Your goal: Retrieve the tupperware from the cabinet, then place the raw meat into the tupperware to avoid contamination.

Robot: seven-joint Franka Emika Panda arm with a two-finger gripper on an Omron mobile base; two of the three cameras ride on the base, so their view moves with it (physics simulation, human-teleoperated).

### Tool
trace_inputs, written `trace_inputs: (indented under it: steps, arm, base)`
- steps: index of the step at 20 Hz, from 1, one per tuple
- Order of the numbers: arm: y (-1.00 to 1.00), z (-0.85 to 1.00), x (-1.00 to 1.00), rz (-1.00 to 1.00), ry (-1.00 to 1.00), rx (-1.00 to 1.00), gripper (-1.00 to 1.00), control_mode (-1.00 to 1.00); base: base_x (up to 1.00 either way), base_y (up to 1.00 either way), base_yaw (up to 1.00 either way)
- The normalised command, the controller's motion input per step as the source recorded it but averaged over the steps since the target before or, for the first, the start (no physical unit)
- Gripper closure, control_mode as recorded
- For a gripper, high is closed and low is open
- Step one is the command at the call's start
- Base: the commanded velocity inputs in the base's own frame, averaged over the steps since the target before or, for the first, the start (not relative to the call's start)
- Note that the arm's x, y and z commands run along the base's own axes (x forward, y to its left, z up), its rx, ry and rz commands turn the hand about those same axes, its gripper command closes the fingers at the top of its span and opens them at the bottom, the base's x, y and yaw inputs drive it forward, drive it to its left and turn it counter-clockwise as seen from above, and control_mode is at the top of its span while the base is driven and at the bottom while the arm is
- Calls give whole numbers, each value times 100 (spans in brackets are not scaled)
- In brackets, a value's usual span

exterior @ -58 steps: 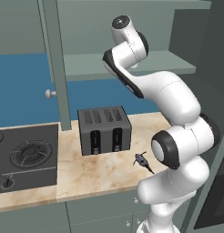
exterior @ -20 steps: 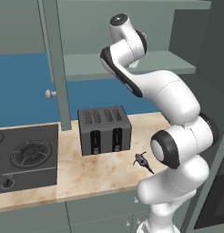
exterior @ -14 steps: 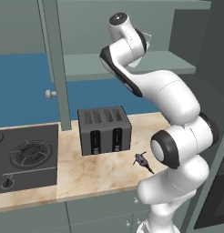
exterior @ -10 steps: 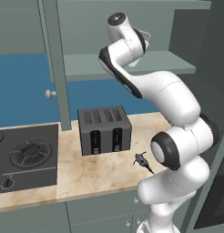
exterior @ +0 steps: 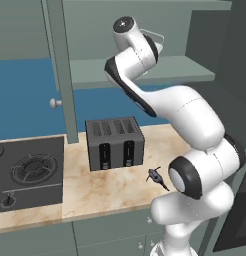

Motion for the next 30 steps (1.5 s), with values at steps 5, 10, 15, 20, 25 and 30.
trace_inputs:
  steps: [5, 10, 15, 20, 25, 30]
  arm:
    - [6, 0, -58, 0, -1, 0, 100, -100]
    - [3, 0, -70, -3, 0, 0, 100, -100]
    - [7, -1, -81, -7, 0, 0, 100, -100]
    - [13, -13, -91, -9, 0, 0, 100, -100]
    - [7, -22, -94, -6, 0, 0, 100, -100]
    - [2, -21, -77, -6, -2, 4, 100, -100]
  base:
    - [0, 0, 0]
    - [0, 0, 0]
    - [0, 0, 0]
    - [0, 0, 0]
    - [0, 0, 0]
    - [0, 0, 0]
